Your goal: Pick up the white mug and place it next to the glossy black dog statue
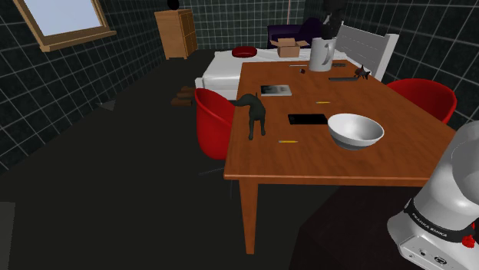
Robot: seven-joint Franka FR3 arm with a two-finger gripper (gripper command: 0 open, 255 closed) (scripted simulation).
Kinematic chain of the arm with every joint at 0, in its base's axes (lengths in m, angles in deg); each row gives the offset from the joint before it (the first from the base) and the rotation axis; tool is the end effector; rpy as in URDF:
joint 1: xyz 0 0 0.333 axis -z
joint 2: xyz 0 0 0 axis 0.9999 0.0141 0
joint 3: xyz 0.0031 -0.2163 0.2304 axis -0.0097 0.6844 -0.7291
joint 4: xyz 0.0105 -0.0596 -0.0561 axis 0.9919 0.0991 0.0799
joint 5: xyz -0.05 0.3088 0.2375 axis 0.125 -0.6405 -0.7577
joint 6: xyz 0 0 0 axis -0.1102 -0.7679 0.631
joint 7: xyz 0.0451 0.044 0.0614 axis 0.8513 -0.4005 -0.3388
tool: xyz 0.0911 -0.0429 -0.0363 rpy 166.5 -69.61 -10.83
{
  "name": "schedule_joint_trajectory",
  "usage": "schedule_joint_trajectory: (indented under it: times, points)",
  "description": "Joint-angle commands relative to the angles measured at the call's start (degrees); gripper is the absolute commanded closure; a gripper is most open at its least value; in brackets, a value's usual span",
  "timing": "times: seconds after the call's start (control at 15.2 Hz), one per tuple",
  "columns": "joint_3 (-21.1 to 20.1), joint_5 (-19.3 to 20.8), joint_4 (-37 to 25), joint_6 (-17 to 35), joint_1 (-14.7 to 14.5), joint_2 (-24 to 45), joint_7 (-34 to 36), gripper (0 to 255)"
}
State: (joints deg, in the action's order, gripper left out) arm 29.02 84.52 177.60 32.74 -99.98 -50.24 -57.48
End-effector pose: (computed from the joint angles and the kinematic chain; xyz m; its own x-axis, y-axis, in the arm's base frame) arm 0.4945 -0.1189 0.6431 0.9868 0.1545 -0.0484 0.1534 -0.9878 -0.0253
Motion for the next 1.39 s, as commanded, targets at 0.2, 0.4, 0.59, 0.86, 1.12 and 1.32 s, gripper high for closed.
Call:
schedule_joint_trajectory:
  times: [0.2, 0.4, 0.59, 0.86, 1.12, 1.32]
  points:
    - [-2.73, 0.13, 3.88, 1.89, -1.85, -2.01, 4.85, 255]
    - [-2.77, 0.32, 6.87, 4.29, -1.82, -2.63, 4.99, 255]
    - [-2.78, 0.47, 9.69, 6.65, -1.78, -3.11, 5.11, 255]
    - [-2.75, 0.63, 13.23, 9.78, -1.72, -3.55, 5.21, 255]
    - [-2.68, 0.74, 16.54, 12.87, -1.65, -3.77, 5.27, 255]
    - [-2.61, 0.79, 18.87, 15.18, -1.60, -3.79, 5.28, 255]
